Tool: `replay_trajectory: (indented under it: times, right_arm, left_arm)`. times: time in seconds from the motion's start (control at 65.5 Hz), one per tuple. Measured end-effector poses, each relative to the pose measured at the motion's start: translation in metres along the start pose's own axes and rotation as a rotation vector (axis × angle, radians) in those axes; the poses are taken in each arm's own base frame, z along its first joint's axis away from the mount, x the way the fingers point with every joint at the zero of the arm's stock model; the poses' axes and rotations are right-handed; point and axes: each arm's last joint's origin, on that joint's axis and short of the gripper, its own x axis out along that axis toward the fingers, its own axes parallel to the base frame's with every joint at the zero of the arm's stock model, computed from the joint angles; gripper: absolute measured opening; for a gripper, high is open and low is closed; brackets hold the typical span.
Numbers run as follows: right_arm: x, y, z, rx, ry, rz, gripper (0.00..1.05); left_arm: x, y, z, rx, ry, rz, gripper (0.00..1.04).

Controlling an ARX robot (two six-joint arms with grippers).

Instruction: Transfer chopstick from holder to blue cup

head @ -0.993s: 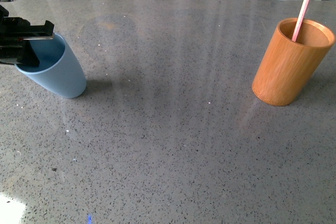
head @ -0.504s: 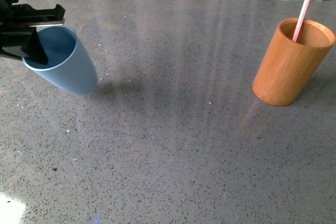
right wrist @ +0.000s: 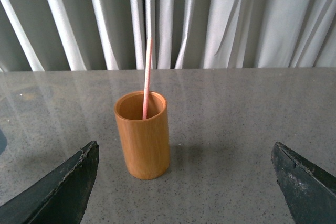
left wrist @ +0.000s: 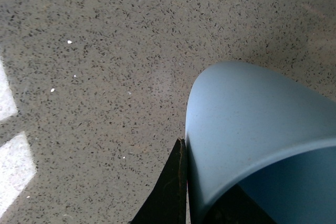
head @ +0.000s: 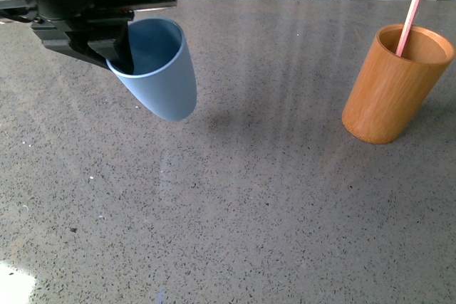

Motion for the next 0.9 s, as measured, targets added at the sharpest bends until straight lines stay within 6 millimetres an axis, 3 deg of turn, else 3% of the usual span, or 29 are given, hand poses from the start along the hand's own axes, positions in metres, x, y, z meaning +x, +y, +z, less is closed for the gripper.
replay_trajectory:
  times: [0.244,0.55,0.901]
  right_arm:
    - [0.0,0.0,0.0,0.0,0.0,0.0,0.96]
    - [0.0,0.0,0.0,0.0,0.0,0.0,0.96]
    - [0.0,0.0,0.0,0.0,0.0,0.0,0.96]
  left_arm:
    - [0.022,-0.012,0.003,-0.005,0.05,0.025,0.02]
    - [0.034,-0.017,0.002,-0.009,0.077,0.059,0.02]
    - [0.035,-0.018,0.002,-0.03,0.078,0.057,0.02]
